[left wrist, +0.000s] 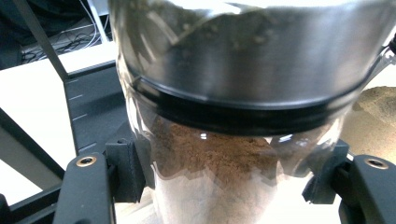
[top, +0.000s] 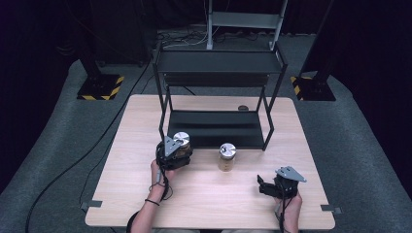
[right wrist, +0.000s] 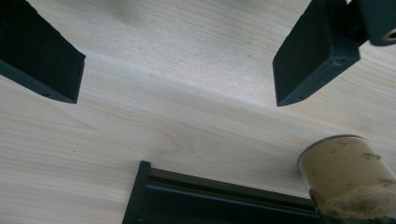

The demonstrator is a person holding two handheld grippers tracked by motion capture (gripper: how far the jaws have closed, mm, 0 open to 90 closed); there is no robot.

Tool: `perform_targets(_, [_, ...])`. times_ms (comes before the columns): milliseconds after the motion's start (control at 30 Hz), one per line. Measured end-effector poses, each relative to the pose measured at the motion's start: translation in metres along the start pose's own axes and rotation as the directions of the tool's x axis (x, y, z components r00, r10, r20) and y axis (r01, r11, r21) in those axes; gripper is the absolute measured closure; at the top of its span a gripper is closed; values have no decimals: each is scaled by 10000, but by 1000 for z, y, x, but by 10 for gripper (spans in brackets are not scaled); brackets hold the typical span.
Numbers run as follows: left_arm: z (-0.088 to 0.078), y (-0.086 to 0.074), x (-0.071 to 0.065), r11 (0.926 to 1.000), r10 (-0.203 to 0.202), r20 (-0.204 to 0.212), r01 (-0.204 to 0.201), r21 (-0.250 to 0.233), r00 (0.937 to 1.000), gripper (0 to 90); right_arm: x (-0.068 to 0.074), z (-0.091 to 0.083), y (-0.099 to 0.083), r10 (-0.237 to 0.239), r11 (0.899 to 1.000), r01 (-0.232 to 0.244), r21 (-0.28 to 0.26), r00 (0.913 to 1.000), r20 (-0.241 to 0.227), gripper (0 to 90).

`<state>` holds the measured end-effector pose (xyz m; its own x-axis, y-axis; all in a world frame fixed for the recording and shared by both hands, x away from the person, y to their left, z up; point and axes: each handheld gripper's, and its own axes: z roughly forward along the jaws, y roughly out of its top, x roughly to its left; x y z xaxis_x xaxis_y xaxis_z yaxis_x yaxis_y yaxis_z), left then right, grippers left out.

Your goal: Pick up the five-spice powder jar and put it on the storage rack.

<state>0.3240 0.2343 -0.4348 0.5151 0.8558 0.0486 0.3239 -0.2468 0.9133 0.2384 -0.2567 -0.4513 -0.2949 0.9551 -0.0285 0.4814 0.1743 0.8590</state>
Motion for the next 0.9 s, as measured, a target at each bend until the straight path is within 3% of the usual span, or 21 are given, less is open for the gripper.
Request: perform_targets(900, [20,13,2,9997,48,-1,-48,233,10000,316,0,0,0,-12,10000,12,0,10000,6,11])
